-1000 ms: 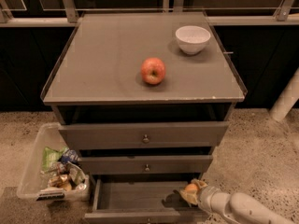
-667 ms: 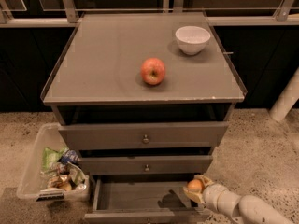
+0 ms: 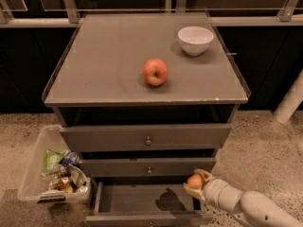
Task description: Pick orange from bottom drawer and place on counter
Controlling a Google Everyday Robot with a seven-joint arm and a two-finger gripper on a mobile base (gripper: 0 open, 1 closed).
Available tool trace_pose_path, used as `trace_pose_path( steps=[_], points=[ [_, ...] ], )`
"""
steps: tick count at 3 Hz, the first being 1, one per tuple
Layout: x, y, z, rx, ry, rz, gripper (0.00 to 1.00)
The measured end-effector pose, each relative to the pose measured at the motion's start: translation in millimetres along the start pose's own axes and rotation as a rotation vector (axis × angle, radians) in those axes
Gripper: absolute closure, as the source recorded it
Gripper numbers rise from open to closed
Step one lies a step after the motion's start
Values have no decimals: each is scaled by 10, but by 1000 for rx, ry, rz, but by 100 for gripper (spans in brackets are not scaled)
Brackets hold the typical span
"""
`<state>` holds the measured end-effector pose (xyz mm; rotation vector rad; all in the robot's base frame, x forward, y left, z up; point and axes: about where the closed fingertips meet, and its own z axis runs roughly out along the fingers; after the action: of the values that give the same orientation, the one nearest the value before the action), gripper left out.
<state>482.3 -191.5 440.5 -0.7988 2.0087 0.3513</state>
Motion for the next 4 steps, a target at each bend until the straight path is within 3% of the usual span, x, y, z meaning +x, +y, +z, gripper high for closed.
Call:
trace_pose_path(
  steps=[1,3,4],
  points=[
    [-472,-32,-90,22,-35,-136,100],
    [-1468,-55,-423,132,-134,-401,100],
    [-1773,-65,-644,182,-197,-458,100]
  ],
)
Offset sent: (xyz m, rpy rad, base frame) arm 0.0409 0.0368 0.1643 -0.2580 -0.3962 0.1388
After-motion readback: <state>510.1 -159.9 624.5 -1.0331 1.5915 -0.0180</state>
